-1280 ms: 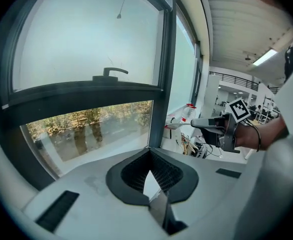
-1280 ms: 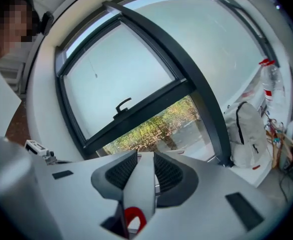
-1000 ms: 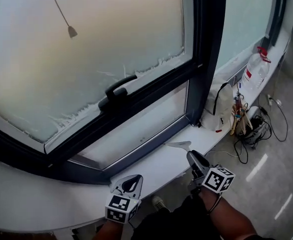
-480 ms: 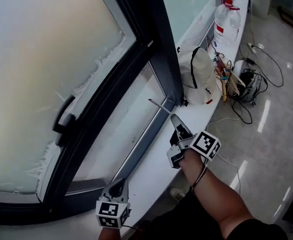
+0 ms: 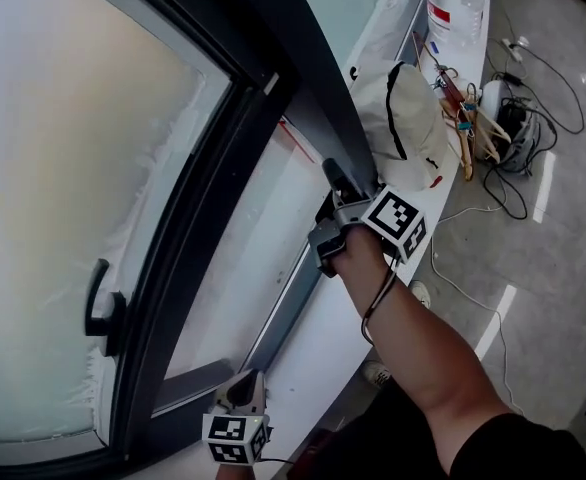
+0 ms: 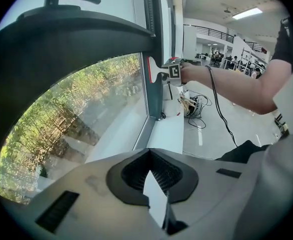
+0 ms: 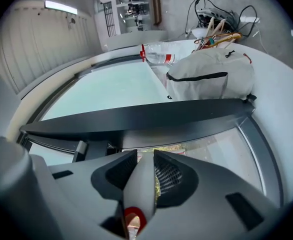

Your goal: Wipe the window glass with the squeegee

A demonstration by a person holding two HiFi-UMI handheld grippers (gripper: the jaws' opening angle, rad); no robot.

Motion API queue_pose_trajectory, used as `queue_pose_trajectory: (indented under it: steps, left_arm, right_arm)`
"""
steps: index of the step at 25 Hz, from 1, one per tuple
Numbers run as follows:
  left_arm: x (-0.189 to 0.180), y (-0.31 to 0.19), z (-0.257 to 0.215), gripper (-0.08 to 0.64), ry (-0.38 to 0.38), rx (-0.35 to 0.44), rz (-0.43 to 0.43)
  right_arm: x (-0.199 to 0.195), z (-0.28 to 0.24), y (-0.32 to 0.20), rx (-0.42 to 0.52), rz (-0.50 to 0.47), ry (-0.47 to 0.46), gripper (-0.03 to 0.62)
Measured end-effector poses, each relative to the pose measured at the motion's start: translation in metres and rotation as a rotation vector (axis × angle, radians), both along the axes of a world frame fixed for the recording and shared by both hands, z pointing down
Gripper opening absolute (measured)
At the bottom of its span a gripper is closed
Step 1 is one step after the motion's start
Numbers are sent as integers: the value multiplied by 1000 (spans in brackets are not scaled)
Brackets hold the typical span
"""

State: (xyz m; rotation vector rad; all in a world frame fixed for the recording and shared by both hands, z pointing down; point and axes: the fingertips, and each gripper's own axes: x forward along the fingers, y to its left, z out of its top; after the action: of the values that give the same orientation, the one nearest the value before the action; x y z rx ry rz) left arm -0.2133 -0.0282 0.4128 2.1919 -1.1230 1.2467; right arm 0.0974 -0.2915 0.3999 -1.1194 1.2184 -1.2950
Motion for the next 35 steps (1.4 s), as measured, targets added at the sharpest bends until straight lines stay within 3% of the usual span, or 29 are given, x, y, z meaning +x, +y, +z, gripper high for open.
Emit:
queue_pose_trajectory:
  steps: [7, 18, 35]
  left_arm:
    - [12, -23, 1, 0, 26, -21, 6]
    - [16, -28, 2, 0, 47, -32, -5]
    - [-29, 15, 4, 0, 70, -17, -69]
  right_arm:
    - [9, -17, -31, 49, 17, 30, 95]
    - [3, -16, -42, 51, 0, 48, 95]
    - [-88, -23, 13, 60, -120, 64, 95]
